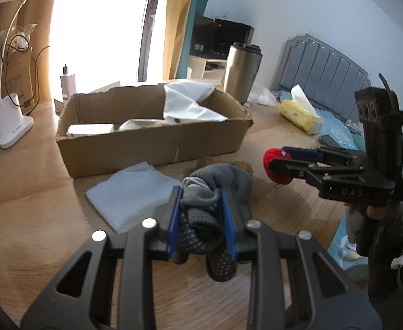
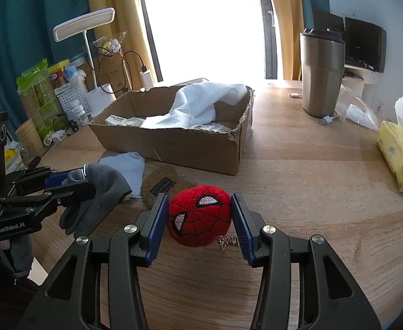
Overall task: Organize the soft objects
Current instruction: 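Carry the grey gloves and red plush over the cardboard box with both tools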
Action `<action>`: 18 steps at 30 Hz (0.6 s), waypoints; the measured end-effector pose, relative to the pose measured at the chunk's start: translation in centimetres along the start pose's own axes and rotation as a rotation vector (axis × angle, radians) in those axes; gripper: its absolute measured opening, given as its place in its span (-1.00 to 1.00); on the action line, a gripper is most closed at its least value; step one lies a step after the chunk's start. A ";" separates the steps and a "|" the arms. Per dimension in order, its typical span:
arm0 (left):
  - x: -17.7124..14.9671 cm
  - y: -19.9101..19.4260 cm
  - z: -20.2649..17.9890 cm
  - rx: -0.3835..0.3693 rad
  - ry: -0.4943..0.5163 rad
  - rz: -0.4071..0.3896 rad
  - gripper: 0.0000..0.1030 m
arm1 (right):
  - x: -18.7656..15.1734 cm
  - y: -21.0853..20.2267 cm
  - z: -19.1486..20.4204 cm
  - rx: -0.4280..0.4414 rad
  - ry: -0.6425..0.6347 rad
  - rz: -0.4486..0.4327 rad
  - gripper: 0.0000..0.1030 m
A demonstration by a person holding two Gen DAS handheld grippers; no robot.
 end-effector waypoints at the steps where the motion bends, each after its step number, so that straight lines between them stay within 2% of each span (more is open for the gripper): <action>1: 0.0 0.0 0.1 0.002 0.000 -0.001 -0.43 | 0.1 0.0 0.1 0.000 -0.003 0.000 -0.04; 18: 1.3 -2.0 2.6 0.035 -0.031 -0.058 -0.43 | 2.9 0.1 2.9 0.017 -0.077 -0.025 -0.04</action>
Point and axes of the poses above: each gripper's, at about its wrist camera, not at the fingertips, and y roughly the way its jaws point, z to its left, x to its top, the point moved 9 cm from there along y, roughly the way its jaws point, and after that the axes turned 6 degrees about x, right-handed, at the moved point
